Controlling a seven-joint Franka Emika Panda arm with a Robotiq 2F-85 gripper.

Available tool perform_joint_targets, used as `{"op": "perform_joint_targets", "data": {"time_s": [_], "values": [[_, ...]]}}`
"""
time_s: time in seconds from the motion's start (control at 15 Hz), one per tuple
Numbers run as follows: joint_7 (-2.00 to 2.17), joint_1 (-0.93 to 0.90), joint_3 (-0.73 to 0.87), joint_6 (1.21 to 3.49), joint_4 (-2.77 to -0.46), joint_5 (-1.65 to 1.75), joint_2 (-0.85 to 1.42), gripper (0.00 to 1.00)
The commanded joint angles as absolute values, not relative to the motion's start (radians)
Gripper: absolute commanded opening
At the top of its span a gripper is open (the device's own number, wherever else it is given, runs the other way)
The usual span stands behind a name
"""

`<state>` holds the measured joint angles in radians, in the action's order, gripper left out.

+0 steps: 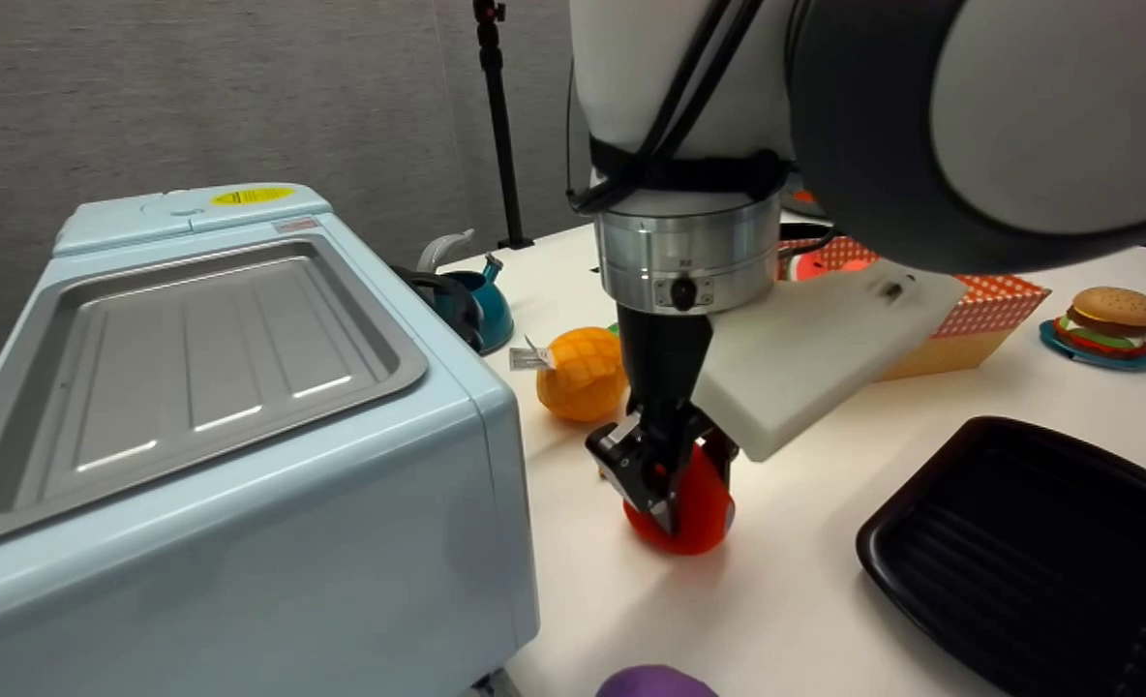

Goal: Put the orange and apple plush toys inside the basket

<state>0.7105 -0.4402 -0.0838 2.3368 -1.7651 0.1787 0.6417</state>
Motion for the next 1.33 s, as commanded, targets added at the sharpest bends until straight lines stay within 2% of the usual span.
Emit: {"op": "perform_joint_targets", "data": {"time_s": [0.0, 0.07, 0.27, 1.27], "values": [[0.712, -0.457, -0.06, 2.339, -1.762, 0.192, 0.634, 0.18], [0.71, -0.452, -0.061, 2.34, -1.775, 0.187, 0.622, 0.12], [0.717, -0.446, -0.055, 2.347, -1.82, 0.185, 0.577, 0.05], [0.861, -0.326, 0.016, 2.363, -2.093, 0.26, 0.198, 0.06]]}}
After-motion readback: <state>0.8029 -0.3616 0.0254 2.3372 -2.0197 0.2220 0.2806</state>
